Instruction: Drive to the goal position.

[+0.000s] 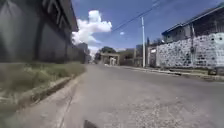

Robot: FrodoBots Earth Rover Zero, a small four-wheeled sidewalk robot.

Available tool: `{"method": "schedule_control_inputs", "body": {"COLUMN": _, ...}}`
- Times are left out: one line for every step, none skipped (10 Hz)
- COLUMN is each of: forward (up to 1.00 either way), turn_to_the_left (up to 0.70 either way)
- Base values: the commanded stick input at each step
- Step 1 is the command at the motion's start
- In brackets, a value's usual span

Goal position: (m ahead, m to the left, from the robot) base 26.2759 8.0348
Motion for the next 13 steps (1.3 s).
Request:
{"method": "schedule_control_inputs", "body": {"forward": 1.00, "turn_to_the_left": 0.01}}
{"method": "schedule_control_inputs", "body": {"forward": 1.00, "turn_to_the_left": 0.32}}
{"method": "schedule_control_inputs", "body": {"forward": 1.00, "turn_to_the_left": 0.35}}
{"method": "schedule_control_inputs", "body": {"forward": 1.00, "turn_to_the_left": 0.25}}
{"method": "schedule_control_inputs", "body": {"forward": 1.00, "turn_to_the_left": 0.08}}
{"method": "schedule_control_inputs", "body": {"forward": 1.00, "turn_to_the_left": 0.01}}
{"method": "schedule_control_inputs", "body": {"forward": 1.00, "turn_to_the_left": 0.01}}
{"method": "schedule_control_inputs", "body": {"forward": 1.00, "turn_to_the_left": 0.01}}
{"method": "schedule_control_inputs", "body": {"forward": 1.00, "turn_to_the_left": 0.01}}
{"method": "schedule_control_inputs", "body": {"forward": 1.00, "turn_to_the_left": 0.01}}
{"method": "schedule_control_inputs", "body": {"forward": 1.00, "turn_to_the_left": 0.01}}
{"method": "schedule_control_inputs", "body": {"forward": 1.00, "turn_to_the_left": 0.01}}
{"method": "schedule_control_inputs", "body": {"forward": 1.00, "turn_to_the_left": -0.21}}
